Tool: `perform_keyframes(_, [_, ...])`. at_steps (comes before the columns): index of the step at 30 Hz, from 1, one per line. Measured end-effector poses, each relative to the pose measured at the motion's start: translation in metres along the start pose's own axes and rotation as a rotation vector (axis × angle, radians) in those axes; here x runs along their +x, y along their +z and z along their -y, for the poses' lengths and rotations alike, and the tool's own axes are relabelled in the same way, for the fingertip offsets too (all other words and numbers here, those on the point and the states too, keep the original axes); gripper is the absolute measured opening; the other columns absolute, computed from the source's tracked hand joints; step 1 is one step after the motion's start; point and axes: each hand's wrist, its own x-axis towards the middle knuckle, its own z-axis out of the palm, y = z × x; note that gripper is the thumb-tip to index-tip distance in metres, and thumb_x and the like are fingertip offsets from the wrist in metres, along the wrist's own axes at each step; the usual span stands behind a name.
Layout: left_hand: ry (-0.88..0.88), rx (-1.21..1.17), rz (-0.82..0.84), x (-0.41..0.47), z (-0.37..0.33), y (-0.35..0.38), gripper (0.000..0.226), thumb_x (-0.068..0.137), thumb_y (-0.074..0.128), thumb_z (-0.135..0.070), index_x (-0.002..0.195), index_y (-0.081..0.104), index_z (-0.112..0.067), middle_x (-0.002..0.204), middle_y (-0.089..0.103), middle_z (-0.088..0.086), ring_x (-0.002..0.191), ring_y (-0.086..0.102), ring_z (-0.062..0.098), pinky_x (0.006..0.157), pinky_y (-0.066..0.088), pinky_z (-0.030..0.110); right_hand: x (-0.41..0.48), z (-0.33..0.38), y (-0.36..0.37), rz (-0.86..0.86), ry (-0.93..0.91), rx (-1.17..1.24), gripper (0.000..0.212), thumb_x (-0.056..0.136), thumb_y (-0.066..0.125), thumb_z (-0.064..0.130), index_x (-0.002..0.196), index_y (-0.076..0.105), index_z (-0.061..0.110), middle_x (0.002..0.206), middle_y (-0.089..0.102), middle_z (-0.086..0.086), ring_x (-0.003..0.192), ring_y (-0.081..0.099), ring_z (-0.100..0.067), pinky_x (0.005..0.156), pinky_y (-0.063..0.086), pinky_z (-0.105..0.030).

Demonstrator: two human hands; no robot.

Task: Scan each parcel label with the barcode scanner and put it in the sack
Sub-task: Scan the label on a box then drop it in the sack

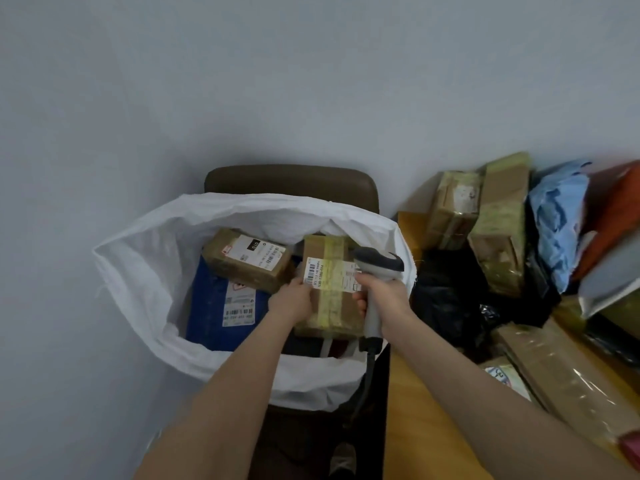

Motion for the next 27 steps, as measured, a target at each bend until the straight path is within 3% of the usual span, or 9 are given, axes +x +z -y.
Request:
perform_keyframes(3, [-0.021,-0.061,-0.265,-0.012,-0.020,-0.019,0.037,0.095,0.050,-0.022,0.131,0.051,-0.019,0.131,0.046,0.006,0.111,0.053,0.023,0.082,0.048,0.037,-0.012,0.005,-0.015,0.021,-0.018,0.035,0.019,0.087,0.070,0.020,0.095,0.067,0.004,0.064,0.062,-0.009,0.051,0.055,-0.015,0.052,0.050,-0.027])
perform_keyframes(7, [-0.003,-0.058,-0.400,-0.031,-0.056,-0.040,0.035,0.093,0.051,-0.018,0.128,0.049,-0.015,0.129,0.046,0.007,0.113,0.050,0.024,0.081,0.044,0.035,-0.036,0.015,-0.043,0.076,-0.043,0.132,0.018,0.089,0.068,0.019,0.093,0.063,0.002,0.055,0.059,-0.007,0.045,0.052,-0.015,0.049,0.047,-0.027])
perform_keyframes(12, [0.000,-0.041,-0.448,-0.068,-0.116,-0.042,0.042,0.091,0.054,-0.022,0.132,0.048,-0.014,0.135,0.044,0.009,0.120,0.048,0.027,0.090,0.048,0.038,-0.069,0.020,-0.106,0.150,-0.037,0.215,0.027,0.089,0.069,0.022,0.103,0.062,0.000,0.053,0.058,-0.009,0.045,0.054,-0.018,0.047,0.048,-0.027])
perform_keyframes(16, [0.001,-0.035,-0.463,-0.104,-0.186,-0.029,0.041,0.092,0.053,-0.024,0.132,0.048,-0.013,0.133,0.046,0.011,0.117,0.050,0.029,0.093,0.043,0.038,-0.095,0.015,-0.179,0.182,-0.004,0.183,0.025,0.088,0.071,0.029,0.087,0.061,0.006,0.061,0.062,-0.011,0.051,0.059,-0.018,0.049,0.052,-0.028])
perform_keyframes(20, [0.031,-0.083,-0.454,-0.128,-0.262,-0.012,0.048,0.092,0.053,-0.024,0.138,0.044,-0.015,0.135,0.045,0.011,0.122,0.049,0.029,0.098,0.045,0.041,-0.115,0.005,-0.256,0.186,-0.006,0.206,0.025,0.089,0.069,0.030,0.089,0.058,0.007,0.056,0.060,-0.007,0.051,0.056,-0.016,0.048,0.047,-0.027])
perform_keyframes(27, [0.082,-0.096,-0.337,-0.152,-0.348,0.032,0.055,0.092,0.056,-0.028,0.143,0.039,-0.015,0.141,0.039,0.011,0.122,0.049,0.028,0.095,0.047,0.039,-0.125,-0.002,-0.371,0.076,-0.045,0.202,0.027,0.088,0.070,0.025,0.099,0.058,0.003,0.064,0.058,-0.009,0.047,0.053,-0.016,0.041,0.043,-0.023])
